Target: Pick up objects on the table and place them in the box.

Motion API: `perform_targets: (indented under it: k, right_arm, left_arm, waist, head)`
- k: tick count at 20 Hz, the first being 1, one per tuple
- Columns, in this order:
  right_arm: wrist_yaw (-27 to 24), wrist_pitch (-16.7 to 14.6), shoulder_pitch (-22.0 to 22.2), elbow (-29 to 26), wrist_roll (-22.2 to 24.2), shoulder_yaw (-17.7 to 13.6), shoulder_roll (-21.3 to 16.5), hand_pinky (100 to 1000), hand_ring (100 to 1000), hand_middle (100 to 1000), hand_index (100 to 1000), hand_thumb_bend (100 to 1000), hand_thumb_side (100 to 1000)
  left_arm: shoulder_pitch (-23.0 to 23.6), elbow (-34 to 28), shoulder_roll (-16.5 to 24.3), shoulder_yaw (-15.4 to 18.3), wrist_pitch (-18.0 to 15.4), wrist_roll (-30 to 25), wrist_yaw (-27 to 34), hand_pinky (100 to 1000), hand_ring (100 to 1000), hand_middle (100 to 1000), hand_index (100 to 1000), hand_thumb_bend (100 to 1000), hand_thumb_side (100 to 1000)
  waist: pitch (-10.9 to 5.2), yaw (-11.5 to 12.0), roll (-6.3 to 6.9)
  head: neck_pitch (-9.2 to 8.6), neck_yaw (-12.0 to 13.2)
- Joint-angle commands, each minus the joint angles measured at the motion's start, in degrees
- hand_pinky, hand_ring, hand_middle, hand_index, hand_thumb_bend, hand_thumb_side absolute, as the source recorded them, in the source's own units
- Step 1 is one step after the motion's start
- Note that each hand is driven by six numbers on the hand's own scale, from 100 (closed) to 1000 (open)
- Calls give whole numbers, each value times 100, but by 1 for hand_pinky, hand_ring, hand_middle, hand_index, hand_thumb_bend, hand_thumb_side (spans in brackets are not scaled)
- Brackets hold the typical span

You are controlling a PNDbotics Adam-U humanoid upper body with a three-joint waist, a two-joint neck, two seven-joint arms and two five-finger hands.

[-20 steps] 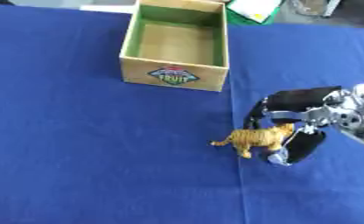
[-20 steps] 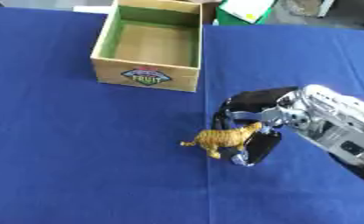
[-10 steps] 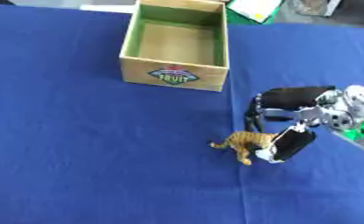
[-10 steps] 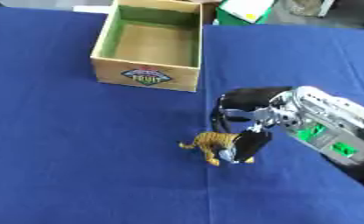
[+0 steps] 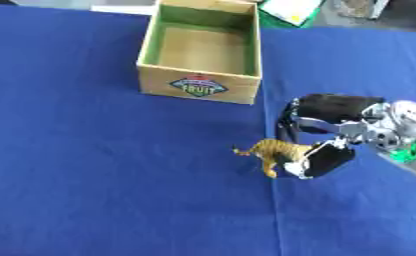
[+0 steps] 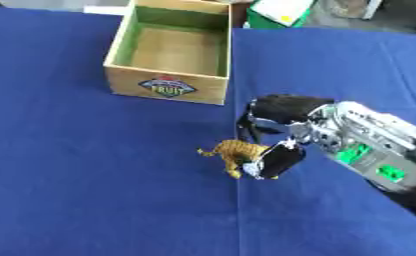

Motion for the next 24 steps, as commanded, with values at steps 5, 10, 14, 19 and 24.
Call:
perform_targets:
  k: [5, 10, 14, 19, 24]
  right_arm:
    - [-176, 164, -207, -84, -548, -171, -94, 625, 543, 402, 441, 100, 511]
    - [-181, 131, -427, -84, -809, -254, -96, 613, 537, 392, 425, 100, 461]
    - [-153, 56, -687, -84, -992, -359, -103, 607, 533, 385, 405, 100, 447]
    - [-85, 94, -1014, -84, -1246, -551, -34, 607, 527, 381, 397, 100, 446]
    - [8, 355, -1502, -84, -1389, -692, 99, 600, 516, 393, 396, 100, 436]
  left_arm:
    - [-37, -117, 27, 9, 1, -70, -53, 442, 466, 486, 665, 100, 542]
    - [-30, -117, 32, 14, -8, -87, -74, 443, 466, 486, 670, 100, 535]
    - [-26, -117, 35, 17, -2, -93, -88, 443, 467, 486, 671, 100, 532]
    - [-21, -117, 29, 15, 16, -111, -101, 443, 466, 486, 672, 100, 531]
    - [-15, -117, 30, 9, 20, -121, -104, 443, 466, 486, 673, 100, 528]
  waist:
    - [-88, -8, 19]
    - [-102, -6, 17]
    - [-110, -9, 4]
    - [-106, -1, -8]
    - [-114, 18, -15]
  head:
    - [-12, 0]
    - [-29, -3]
    - [-38, -1]
    - [-62, 5]
    - [-83, -4]
